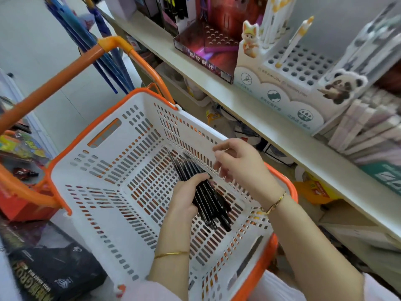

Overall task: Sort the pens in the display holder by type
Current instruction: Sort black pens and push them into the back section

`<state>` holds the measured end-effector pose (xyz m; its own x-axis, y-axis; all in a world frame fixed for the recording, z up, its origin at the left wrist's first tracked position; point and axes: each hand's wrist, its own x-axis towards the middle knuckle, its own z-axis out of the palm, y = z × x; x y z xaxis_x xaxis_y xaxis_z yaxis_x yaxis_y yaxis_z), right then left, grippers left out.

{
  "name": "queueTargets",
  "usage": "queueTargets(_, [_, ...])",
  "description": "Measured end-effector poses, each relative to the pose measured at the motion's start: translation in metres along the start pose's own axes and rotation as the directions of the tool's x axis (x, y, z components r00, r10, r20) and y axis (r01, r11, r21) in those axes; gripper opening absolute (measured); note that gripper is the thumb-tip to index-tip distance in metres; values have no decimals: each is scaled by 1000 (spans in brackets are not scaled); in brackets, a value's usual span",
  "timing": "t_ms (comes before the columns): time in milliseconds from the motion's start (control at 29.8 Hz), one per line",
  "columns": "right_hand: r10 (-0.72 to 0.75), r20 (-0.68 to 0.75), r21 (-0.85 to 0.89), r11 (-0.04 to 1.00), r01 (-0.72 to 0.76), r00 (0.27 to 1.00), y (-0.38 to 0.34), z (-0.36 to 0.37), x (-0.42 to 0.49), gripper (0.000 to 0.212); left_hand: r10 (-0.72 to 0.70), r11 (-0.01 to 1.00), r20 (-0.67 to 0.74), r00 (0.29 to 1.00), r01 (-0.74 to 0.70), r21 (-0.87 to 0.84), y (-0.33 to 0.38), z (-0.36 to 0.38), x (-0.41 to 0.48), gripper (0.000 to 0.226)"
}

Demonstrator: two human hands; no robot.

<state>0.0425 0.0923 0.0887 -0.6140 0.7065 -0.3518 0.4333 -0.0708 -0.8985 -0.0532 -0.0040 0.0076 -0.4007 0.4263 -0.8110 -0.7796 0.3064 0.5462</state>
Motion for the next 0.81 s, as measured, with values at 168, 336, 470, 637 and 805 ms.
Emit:
queueTargets(168, [-64,-112,-60,997,58,992,-18,-58,-34,6,89,996,286,954,-80,-43,18,57,-58,25])
queueTargets(336, [-138,-156,-215,971,102,978,-35,-135,-87,23,200,979,431,880,-162,-123,18,143,-120,23])
queueTargets(470, [-194,-261,-321,941,104,946,-43,-206,-128,26,253,967,481,839,-206,-149,1,220,-159,19])
queueTargets(637, [-330,-398,-590,807,37,856,-46,-292,-170,25,203,979,569,797,-165,-117,-30,317,-199,8])
queueTargets(805, [-370,-493,-725,675,-136,788,-42,-347,-190,20,197,980,561,804,-149,-131,-58,388,-230,7])
